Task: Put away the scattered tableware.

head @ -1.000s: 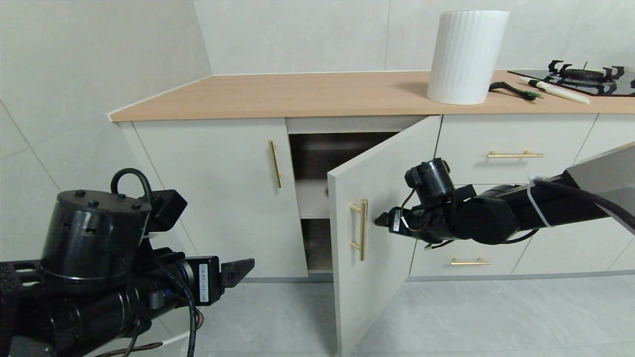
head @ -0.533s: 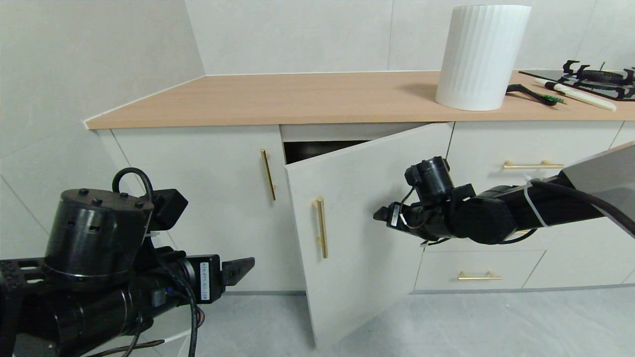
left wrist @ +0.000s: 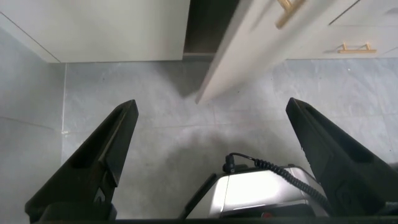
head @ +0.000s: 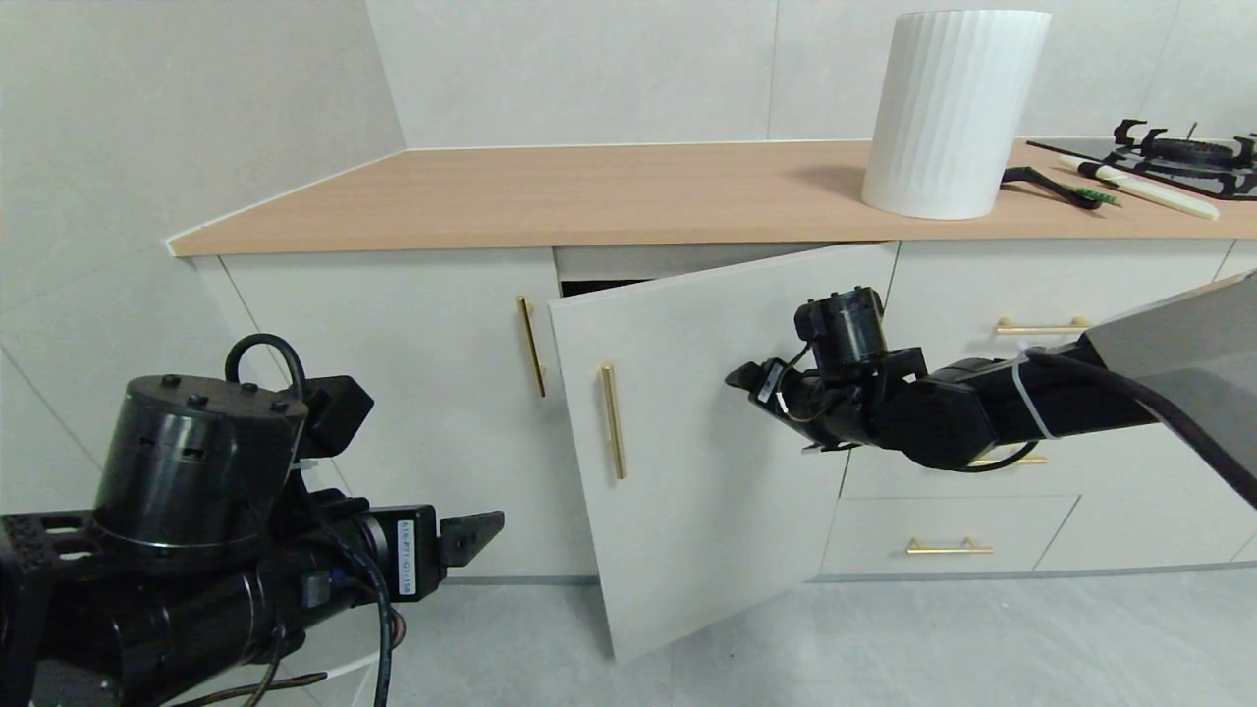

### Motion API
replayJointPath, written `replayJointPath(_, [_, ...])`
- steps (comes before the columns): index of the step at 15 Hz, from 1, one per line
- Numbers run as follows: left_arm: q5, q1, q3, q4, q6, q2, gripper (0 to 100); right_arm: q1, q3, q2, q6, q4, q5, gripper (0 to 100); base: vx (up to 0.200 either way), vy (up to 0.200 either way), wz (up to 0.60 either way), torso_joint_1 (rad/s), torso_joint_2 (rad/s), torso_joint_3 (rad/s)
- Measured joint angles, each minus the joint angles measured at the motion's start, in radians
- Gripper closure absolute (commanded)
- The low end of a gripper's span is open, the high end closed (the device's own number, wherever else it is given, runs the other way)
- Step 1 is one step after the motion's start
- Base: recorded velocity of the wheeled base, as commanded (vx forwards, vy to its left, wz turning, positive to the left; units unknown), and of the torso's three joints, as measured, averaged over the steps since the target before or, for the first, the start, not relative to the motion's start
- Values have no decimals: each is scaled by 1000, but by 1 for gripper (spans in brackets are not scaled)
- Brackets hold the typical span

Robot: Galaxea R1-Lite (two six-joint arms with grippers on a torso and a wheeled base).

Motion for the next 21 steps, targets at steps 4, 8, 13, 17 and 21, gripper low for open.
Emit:
replayJointPath(4, [0,0,0,0,-2,4,0,-48,-63,61,46,-61,-11,0,0,0,0,0,0,0])
replayJointPath(8, [0,0,0,0,-4,9,0,-71,-125,118,50,-64,-89,0,0,0,0,0,0,0])
replayJointPath(13, [0,1,0,0,-4,15,0,-86,-189,181,49,-64,-156,0,0,0,0,0,0,0])
replayJointPath(17, [0,1,0,0,-4,18,0,-98,-219,212,46,-63,-180,0,0,0,0,0,0,0])
replayJointPath(21, [0,0,0,-1,-4,18,0,-102,-229,221,44,-63,-190,0,0,0,0,0,0,0])
